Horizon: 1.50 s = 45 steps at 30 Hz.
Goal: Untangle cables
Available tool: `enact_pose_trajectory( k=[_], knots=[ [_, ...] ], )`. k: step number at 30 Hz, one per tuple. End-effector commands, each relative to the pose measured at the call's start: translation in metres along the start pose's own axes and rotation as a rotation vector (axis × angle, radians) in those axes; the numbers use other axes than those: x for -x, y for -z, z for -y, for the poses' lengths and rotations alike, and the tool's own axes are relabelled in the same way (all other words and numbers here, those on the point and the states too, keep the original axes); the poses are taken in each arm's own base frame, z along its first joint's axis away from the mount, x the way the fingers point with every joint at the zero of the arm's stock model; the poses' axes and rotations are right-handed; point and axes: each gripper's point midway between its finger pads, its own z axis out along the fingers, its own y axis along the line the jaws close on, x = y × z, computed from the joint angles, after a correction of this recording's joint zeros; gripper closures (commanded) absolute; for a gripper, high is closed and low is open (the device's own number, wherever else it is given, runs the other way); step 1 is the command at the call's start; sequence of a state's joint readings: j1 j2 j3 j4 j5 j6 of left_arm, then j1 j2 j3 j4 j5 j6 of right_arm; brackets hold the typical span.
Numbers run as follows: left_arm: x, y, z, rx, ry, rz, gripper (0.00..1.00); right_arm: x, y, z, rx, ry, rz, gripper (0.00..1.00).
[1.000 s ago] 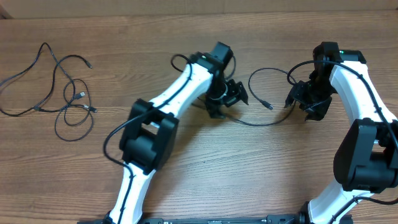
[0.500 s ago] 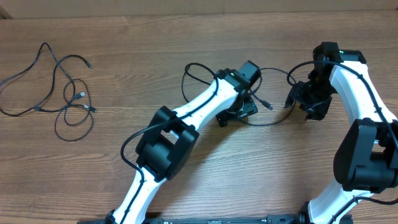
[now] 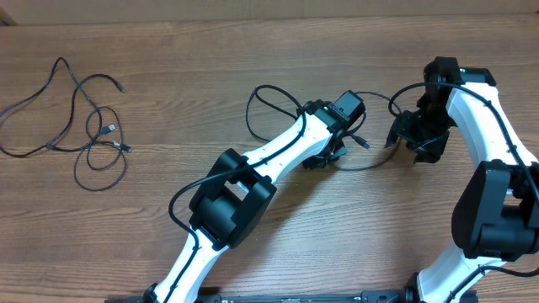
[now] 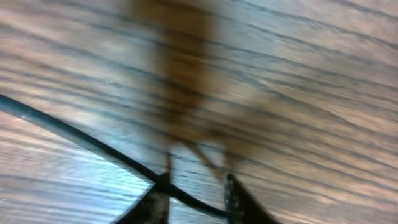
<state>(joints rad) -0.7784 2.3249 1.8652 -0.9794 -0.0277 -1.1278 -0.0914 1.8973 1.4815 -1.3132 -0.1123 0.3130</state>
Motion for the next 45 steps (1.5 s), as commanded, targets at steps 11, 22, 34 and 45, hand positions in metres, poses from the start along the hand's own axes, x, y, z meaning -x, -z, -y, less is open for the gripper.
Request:
enact_pose_trajectory(
  k=[11, 22, 34, 45],
  knots=[
    [0.069, 0.049, -0.118, 0.410, 0.073, 0.193, 0.96, 0.000, 0.001, 0.002, -0.006, 0.026, 0.003, 0.33],
    [0.159, 0.210, -0.264, 0.405, 0.467, 0.427, 0.96, 0.000, 0.001, 0.002, -0.006, 0.026, 0.003, 0.32],
    [0.159, 0.331, -0.480, 0.540, 0.917, 0.627, 0.93, 0.001, 0.001, 0.001, -0.005, 0.027, 0.007, 0.32],
    [0.143, 0.335, -0.562, 0.432, 1.124, 0.580, 0.96, 0.001, 0.001, 0.002, -0.005, 0.026, 0.006, 0.33]
  ],
)
